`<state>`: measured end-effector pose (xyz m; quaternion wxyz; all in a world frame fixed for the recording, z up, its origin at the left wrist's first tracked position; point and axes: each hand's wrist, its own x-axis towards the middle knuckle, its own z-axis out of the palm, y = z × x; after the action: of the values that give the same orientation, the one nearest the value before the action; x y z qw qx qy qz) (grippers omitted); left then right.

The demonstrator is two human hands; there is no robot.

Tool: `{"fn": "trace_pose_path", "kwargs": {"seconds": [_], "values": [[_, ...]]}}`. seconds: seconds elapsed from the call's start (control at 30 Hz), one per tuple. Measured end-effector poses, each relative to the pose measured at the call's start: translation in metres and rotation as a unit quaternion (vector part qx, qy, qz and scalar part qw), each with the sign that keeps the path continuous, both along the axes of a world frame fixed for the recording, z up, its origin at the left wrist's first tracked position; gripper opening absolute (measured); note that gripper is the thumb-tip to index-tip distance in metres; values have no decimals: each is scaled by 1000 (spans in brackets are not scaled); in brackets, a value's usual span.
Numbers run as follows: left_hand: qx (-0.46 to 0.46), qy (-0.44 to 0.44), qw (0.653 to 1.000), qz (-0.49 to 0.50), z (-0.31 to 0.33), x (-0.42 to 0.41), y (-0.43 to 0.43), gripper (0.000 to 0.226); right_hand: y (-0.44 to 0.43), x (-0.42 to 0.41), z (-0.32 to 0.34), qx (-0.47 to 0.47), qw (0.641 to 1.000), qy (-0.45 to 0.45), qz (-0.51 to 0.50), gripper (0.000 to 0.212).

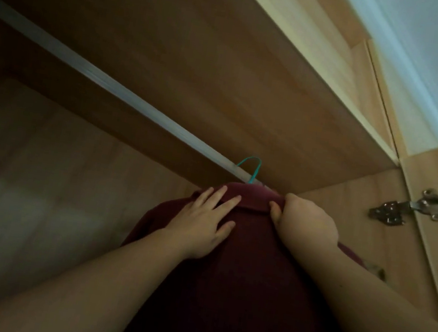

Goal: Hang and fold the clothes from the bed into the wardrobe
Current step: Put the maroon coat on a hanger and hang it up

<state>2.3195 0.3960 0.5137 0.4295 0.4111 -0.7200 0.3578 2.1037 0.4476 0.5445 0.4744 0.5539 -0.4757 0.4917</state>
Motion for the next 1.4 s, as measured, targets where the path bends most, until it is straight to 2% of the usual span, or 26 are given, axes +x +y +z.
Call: {"fn": "trace_pose_path", "kwargs": {"seconds": [0.17, 0.3, 0.43, 0.57, 0.73, 0.9, 1.03, 1.23, 1.4], "values": [[33, 21, 998, -50, 18, -13, -35, 58, -20, -2, 19, 15, 999, -6, -28, 32], [37, 70, 994, -80, 8, -13, -56, 58, -37, 9, 15, 11, 999, 15, -28, 34], [8, 73, 996, -50, -17, 2, -56, 64, -36, 22, 1, -9, 999, 46, -23, 33], [38, 81, 995, -33, -26, 21, -25, 58, -16, 38, -9, 5, 997, 69, -23, 35], [94, 65, 993, 8, -39, 17, 22, 62, 13, 29, -30, 32, 995, 87, -32, 33], [121, 81, 989, -12, -59, -1, 44, 61, 44, 6, -64, 96, 988, 101, -64, 63], [123, 51, 990, -40, -102, -22, 66, 63, 86, -25, -114, 137, 985, 88, -55, 62], [158, 90, 980, -83, -192, -53, 148, 67, 167, -83, -220, 198, 977, 72, -24, 64], [201, 68, 970, -115, -293, -117, 247, 71, 253, -154, -328, 280, 960, -17, -14, 66]]}}
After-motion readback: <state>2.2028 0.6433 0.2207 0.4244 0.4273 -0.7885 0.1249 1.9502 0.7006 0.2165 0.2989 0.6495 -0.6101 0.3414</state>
